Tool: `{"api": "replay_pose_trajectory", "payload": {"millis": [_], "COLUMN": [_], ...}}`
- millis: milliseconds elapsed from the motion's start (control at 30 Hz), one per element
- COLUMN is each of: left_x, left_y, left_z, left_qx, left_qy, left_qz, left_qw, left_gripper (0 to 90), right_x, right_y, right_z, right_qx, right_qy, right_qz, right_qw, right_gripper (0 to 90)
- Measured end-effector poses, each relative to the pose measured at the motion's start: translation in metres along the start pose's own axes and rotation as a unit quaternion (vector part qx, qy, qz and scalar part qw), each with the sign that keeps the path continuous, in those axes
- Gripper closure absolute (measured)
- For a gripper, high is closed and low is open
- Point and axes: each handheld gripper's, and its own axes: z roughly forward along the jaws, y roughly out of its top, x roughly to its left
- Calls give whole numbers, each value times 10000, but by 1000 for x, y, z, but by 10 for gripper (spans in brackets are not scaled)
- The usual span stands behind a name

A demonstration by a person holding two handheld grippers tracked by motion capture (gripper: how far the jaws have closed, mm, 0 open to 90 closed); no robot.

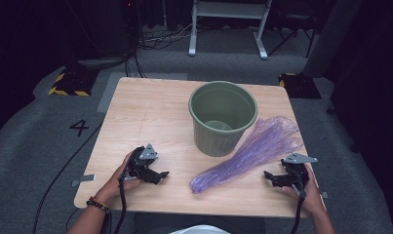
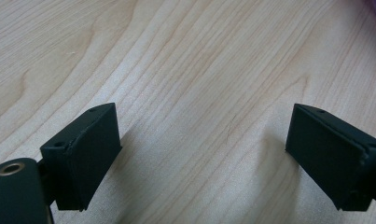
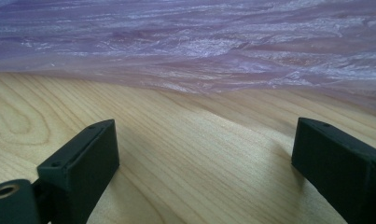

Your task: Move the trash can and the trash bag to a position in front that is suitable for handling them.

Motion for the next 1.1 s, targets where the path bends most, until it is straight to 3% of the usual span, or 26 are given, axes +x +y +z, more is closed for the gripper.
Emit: {"api": "replay_pose_trajectory", "payload": {"millis": [233,333,567,767,867,933,1100], "left_x": [0,0,0,0,0,0,0], "left_y": [0,-1,-1,-1,-1,-1,-1], "left_z": [0,-1,-1,-1,-1,-1,-1], "left_qx": [-2,3,-2,-1,-2,-2,-2], "left_qy": [19,14,13,13,13,13,13], "left_qz": [11,23,15,16,14,15,15], "left_qw": [10000,10000,10000,10000,10000,10000,10000], "left_gripper": [98,97,97,97,97,97,97], "right_x": [-1,-3,1,13,20,27,32], "right_y": [0,-1,-2,16,23,31,40], "right_z": [0,-2,-8,-26,-28,-25,-16], "right_qx": [-5,-131,-391,-986,-1043,-1092,-1024], "right_qy": [17,70,28,206,194,310,406], "right_qz": [-13,37,-57,-59,-213,-313,-422], "right_qw": [10000,9999,9992,9949,9941,9930,9930], "right_gripper": [79,167,198,249,264,267,267]}}
